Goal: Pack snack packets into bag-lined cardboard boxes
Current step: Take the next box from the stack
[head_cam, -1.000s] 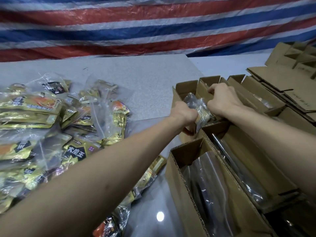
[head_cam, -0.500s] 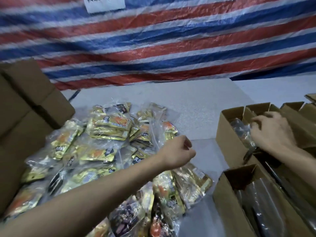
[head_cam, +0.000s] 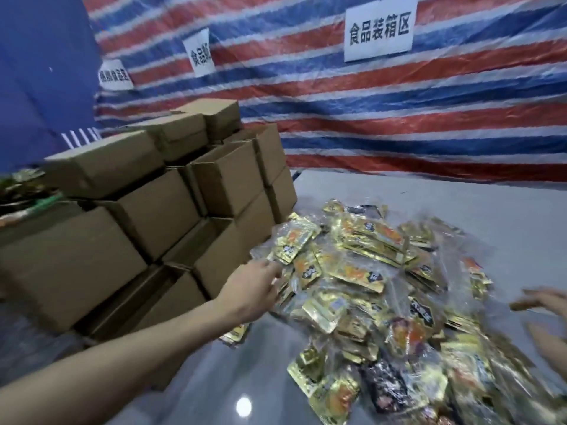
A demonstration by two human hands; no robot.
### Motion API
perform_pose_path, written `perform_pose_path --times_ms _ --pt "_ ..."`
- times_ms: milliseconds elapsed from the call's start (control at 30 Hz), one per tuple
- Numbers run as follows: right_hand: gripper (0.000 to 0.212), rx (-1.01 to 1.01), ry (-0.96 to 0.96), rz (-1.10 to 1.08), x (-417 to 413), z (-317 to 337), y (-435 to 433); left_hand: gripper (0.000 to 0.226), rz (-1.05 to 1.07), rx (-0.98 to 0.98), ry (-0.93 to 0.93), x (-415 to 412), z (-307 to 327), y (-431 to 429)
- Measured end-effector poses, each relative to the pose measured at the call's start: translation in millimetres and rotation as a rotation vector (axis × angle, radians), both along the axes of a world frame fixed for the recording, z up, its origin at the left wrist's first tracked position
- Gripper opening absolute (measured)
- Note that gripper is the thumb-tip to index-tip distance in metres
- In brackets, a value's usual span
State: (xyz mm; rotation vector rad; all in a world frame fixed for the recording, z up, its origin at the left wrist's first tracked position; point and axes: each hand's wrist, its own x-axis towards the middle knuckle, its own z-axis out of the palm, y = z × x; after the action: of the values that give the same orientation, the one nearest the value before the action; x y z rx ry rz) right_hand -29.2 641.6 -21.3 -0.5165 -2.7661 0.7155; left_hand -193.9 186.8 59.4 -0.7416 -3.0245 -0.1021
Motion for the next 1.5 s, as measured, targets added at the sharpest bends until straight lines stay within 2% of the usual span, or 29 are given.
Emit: perform_pose_path --times_ms 67,133,233,300,400,467,533,633,833,933,1133,1300,1433,1500 --pt "0.019 0.000 0.059 0.097 6 35 -52 0.028 0.101 -0.133 0.090 -18 -1 -27" --pt "0.029 -0.088 -0.002 0.156 4 62 -110 0.032 0.244 -0.223 0.129 -32 -3 -47" --pt "0.030 -0.107 -0.026 0.257 -10 69 -148 0.043 0.520 -0.216 0.112 -38 -4 -72" --pt "0.026 -0.135 -0.044 0.314 -12 69 -164 0.045 0.614 -0.276 0.132 -32 -8 -91" --pt "0.021 -0.129 -0.075 0.351 -14 65 -177 0.051 0.648 -0.384 0.065 -18 -15 -120" --pt "0.021 -0.127 -0.100 0.356 -14 64 -186 0.036 0.627 -0.330 -0.054 -9 -18 -135" --pt "0.024 -0.126 -0.104 0.352 -12 65 -195 0.018 0.604 -0.250 -0.096 2 -17 -142" --pt "0.026 -0.141 -0.084 0.350 -3 64 -203 0.014 0.573 -0.184 -0.119 17 -10 -144" --pt "0.024 -0.118 -0.102 0.385 23 73 -210 0.006 0.445 -0.182 -0.108 58 12 -113" --pt "0.028 -0.120 -0.075 0.380 36 74 -215 0.015 0.326 -0.223 -0.109 89 23 -86" --pt "0.032 -0.124 -0.105 0.396 62 67 -221 0.022 0.023 -0.276 -0.190 155 32 -27" --pt "0.023 -0.205 -0.172 0.410 81 69 -218 0.021 -0.298 -0.233 -0.193 207 27 25" --pt "0.043 -0.234 -0.256 0.357 104 63 -211 0.023 -0.523 -0.213 -0.166 232 23 55" --pt "0.041 -0.246 -0.242 0.306 116 60 -206 0.025 -0.598 -0.208 -0.159 244 18 65"
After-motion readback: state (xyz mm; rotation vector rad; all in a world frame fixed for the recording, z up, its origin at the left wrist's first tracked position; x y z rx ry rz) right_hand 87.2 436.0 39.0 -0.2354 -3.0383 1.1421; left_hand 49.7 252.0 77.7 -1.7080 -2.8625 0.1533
